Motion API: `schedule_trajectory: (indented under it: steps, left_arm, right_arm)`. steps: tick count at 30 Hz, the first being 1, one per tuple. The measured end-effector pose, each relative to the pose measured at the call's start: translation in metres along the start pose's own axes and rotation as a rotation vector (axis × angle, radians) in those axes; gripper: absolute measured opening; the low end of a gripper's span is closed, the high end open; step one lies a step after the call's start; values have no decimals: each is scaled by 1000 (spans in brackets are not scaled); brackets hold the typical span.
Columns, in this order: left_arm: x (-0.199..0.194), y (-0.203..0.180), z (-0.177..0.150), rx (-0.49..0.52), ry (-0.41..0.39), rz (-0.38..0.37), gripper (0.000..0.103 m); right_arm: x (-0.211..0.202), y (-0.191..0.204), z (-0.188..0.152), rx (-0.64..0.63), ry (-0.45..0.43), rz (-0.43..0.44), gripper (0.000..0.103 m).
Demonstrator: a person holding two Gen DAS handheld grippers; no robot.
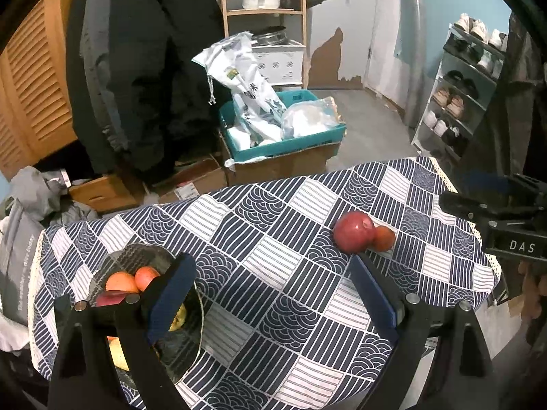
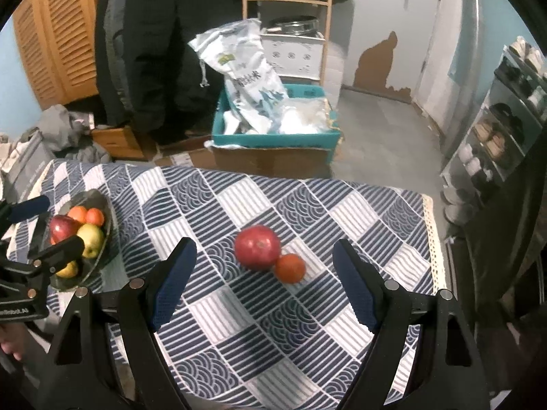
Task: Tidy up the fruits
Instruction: 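Withdraw both open tools from the bowl toward the last red apple and tangerine, then move the left tool onto the red apple while the right tool grasps the tangerine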
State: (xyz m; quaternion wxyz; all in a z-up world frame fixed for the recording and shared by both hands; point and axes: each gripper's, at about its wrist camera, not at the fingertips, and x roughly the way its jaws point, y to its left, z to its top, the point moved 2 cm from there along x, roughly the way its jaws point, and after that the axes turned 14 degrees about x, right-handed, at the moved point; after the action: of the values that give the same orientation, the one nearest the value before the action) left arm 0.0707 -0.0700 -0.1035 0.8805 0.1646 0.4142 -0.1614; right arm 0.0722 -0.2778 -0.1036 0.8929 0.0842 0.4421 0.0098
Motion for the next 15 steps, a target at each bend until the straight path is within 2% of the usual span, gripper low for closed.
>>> schedule_trajectory:
  steps: [9,15]
  left_arm:
    - [33,-15,2,40,54,-2,93]
    - [60,-27,5,67,89,-23,93]
  right_arm:
    - [22,-28,-5,26,52,-33,81]
    - [55,-43,-14,21,119,-34,81]
